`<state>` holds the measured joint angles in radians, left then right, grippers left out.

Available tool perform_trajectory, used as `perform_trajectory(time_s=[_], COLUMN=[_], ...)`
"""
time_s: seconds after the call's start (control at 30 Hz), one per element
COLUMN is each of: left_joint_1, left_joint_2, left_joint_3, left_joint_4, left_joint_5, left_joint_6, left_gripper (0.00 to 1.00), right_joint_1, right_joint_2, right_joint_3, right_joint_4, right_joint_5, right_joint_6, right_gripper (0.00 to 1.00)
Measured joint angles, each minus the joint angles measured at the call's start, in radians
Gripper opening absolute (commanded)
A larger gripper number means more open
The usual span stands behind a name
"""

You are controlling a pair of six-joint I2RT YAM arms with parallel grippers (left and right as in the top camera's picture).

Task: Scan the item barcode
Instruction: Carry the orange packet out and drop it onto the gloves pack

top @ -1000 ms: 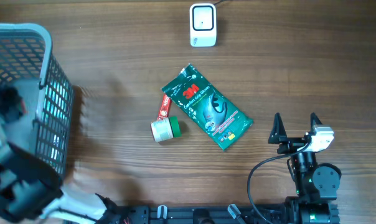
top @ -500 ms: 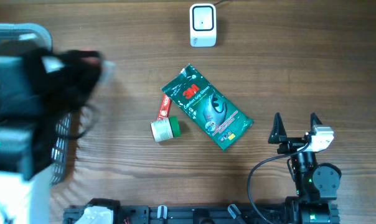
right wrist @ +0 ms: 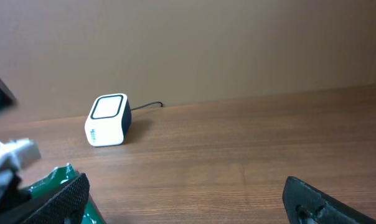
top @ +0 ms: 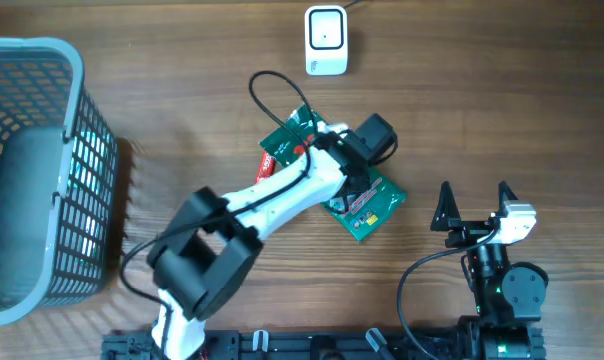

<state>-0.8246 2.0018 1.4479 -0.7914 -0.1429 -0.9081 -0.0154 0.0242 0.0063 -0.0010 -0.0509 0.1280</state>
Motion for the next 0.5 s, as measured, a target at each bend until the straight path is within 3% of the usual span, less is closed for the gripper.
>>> perform_trajectory(time_s=[0.03,0.07,0.3,0.5], left_joint_1=[0.0,0.001,0.018,0.1], left_joint_2=[0.013,0.018,-0.012,-0.195], left_joint_3=[-0.003,-0.003,-0.003,0.014], left_joint_4=[0.0,0.0,-0.042,-0.061], left_joint_5=[-0.005,-0.013,-0.097,-0.148], left_joint_6=[-0.003,-0.006,-0.014,-0.014], left_gripper=[0.74,1.0,1.0,1.0], right_joint_1=[0.0,0.0,0.0,0.0], right_joint_2=[0.0,0.0,0.0,0.0], right_joint_3=[0.0,0.0,0.0,0.0], right_joint_4=[0.0,0.0,0.0,0.0], right_joint_5=[0.0,0.0,0.0,0.0], right_joint_6=[0.0,0.0,0.0,0.0], right_gripper=[1.0,1.0,1.0,1.0])
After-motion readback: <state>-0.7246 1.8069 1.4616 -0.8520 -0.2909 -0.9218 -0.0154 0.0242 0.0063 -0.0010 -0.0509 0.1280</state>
